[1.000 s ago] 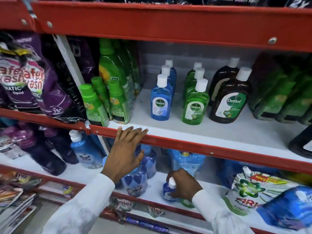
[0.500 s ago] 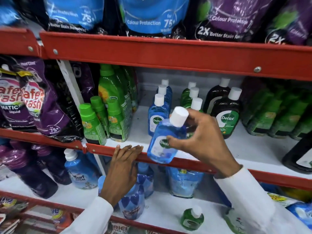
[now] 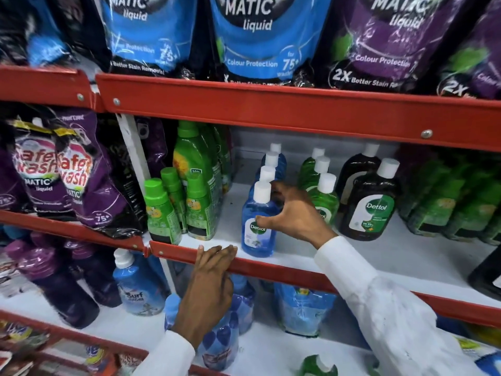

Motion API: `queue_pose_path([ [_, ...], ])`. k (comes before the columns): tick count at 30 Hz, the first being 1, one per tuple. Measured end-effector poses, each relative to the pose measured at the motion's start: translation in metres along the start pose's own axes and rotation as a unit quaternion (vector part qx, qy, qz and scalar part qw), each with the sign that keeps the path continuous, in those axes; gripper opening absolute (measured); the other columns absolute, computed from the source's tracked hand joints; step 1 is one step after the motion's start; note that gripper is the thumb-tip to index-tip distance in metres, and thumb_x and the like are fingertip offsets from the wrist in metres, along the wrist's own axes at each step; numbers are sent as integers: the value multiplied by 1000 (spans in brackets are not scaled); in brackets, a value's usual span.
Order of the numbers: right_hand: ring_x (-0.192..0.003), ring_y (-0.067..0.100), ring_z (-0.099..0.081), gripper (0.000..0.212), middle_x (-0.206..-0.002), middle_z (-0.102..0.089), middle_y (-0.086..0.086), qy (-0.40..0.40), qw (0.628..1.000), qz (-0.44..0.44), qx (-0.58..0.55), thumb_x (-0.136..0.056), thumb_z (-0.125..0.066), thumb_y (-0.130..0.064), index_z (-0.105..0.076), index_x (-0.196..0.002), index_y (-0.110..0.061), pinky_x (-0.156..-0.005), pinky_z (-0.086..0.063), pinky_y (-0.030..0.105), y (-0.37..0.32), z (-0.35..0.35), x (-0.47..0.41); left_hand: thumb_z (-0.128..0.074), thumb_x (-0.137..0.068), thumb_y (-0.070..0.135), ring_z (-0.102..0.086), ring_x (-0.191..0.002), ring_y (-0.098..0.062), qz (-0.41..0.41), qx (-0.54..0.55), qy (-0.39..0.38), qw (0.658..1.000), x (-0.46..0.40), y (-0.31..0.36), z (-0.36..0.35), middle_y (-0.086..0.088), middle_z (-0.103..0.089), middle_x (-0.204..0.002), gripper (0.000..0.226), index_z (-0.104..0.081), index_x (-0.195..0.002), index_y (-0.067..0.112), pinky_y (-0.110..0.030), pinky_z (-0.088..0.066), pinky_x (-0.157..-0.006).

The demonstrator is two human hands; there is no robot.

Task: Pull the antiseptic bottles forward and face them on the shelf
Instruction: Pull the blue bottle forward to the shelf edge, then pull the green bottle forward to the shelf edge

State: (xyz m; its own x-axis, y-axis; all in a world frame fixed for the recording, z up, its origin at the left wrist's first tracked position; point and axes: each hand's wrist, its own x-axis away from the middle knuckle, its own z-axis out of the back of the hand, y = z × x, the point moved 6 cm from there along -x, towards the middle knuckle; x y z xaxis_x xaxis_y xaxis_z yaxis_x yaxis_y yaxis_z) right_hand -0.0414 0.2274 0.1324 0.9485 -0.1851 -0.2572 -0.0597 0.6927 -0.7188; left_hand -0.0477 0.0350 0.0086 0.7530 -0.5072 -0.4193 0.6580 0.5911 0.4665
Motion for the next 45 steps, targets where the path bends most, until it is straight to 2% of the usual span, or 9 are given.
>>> queue_pose_path([
  [7,-99,3,-67,67,-115,-71,-12,48,999,18,5,-69,-90,-38,-60,-127,-24,-88,-53,18,13,25,41,-52,-84,32,-33,-139,-25,-54,-51,23,997,16,36,-15,-3,-50,-143,56,-46,-139,26,-45,-11,-122],
  [12,-75,12,-68,30,-93,-76,-9,193,979,61,-21,-75,-86,-17,-72,-102,-20,-72,-52,17,39,62,128,-63,-84,22,-43,-137,-28,-157,-41,13,987,16,80,-44,-6,-53,-142,57,-48,-139,22,-56,-29,-117],
  [17,-66,11,-67,24,-83,-76,-8,40,997,-54,-42,-77,-84,-23,-72,-98,-26,-64,-55,23,121,27,184,-66,-81,18,-50,-128,-31,-133,-44,33,990,10,93,-55,-8,-59,-133,57,-52,-136,22,-59,-28,-116],
  [22,-85,1,-64,52,-106,-73,-19,-143,976,-153,62,-68,-82,-48,-67,-117,-35,-74,-52,19,199,-42,219,-69,-80,14,-52,-125,-29,-105,-24,32,994,7,91,-59,-5,-61,-129,55,-57,-132,26,-58,-27,-116],
  [26,-108,12,-65,55,-119,-72,-12,-163,963,-158,147,-66,-77,-51,-63,-118,-38,-91,-52,30,223,-80,225,-67,-80,14,-50,-127,-25,-89,-13,8,996,7,92,-56,-3,-60,-131,56,-55,-133,27,-57,-25,-118],
  [30,-104,20,-65,44,-110,-74,-5,-163,959,-161,165,-67,-78,-43,-66,-109,-38,-84,-49,29,233,-91,221,-66,-83,15,-48,-127,-22,-67,3,3,998,7,97,-52,-2,-59,-128,52,-56,-133,27,-57,-26,-118],
  [36,-82,6,-68,49,-95,-77,-10,-99,978,-154,102,-55,-88,-36,-66,-98,-37,-74,-57,26,180,-34,208,-58,-84,16,-49,-124,-17,-56,25,5,998,5,98,-49,0,-59,-123,47,-58,-130,28,-56,-27,-118],
  [41,-76,1,-70,47,-84,-76,-15,49,996,-66,41,-55,-91,-33,-66,-95,-33,-64,-54,14,73,66,188,-56,-81,12,-49,-124,-16,-50,44,0,998,6,95,-49,3,-58,-124,52,-59,-130,31,-54,-25,-120],
  [45,-74,10,-70,49,-85,-76,-6,131,990,13,59,-59,-88,-33,-66,-102,-24,-67,-58,27,11,122,160,-59,-78,9,-50,-122,-18,-52,48,4,997,4,96,-49,1,-59,-121,52,-61,-127,29,-57,-30,-116],
])
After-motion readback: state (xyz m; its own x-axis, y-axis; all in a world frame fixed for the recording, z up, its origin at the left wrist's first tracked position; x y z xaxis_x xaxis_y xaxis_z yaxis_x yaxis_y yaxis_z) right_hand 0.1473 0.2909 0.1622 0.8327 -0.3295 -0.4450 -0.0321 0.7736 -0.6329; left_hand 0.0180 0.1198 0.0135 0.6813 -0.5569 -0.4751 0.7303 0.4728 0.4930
